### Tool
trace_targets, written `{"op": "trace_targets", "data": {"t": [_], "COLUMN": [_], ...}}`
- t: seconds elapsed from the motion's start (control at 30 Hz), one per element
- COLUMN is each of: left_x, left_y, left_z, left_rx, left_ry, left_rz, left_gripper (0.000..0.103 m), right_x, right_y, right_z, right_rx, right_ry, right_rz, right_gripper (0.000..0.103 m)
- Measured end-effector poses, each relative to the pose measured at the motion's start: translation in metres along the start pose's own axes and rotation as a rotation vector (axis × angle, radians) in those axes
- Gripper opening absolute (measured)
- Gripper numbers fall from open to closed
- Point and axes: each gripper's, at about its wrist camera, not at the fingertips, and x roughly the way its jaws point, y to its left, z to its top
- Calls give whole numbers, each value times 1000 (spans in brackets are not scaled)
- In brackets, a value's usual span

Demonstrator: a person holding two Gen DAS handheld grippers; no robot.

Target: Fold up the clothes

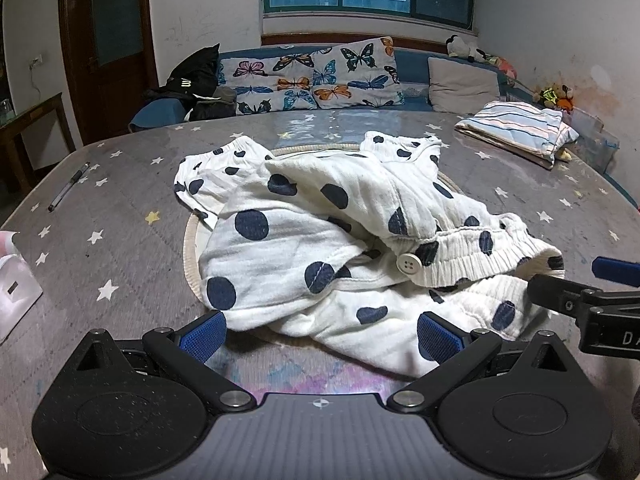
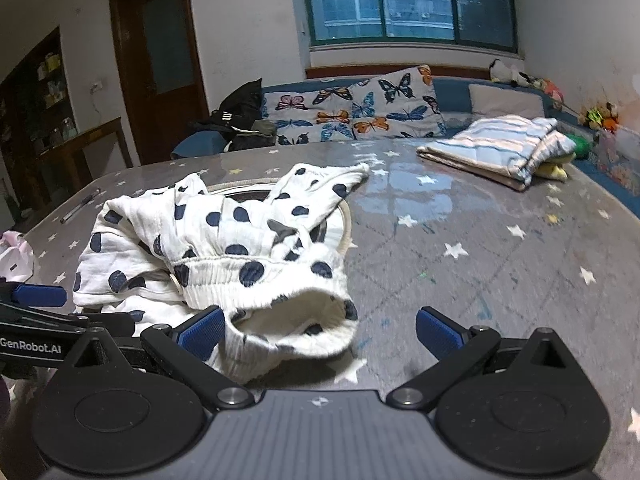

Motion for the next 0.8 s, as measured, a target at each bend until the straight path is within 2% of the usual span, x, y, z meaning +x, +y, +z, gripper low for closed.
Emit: {"op": "trace_targets", "data": {"t": [0.43,0.63,0.8], "left_x": [4,6,6], "left_y": [1,-5,-4], "left_z": [5,4,3], "left_rx": [-2,13,12], "left_ry": [-5,-3,2], "left_rz": [-39,-55,-48], "left_gripper": [103,103,103], "right_x": [11,28,37], "right_y": [-4,5,13], "right_z": [17,15,22], "right_rx": [-150,-289,-348], "right_ry": [48,79,66], "right_rz": [-4,-37,-11], "right_gripper": [82,78,77]}}
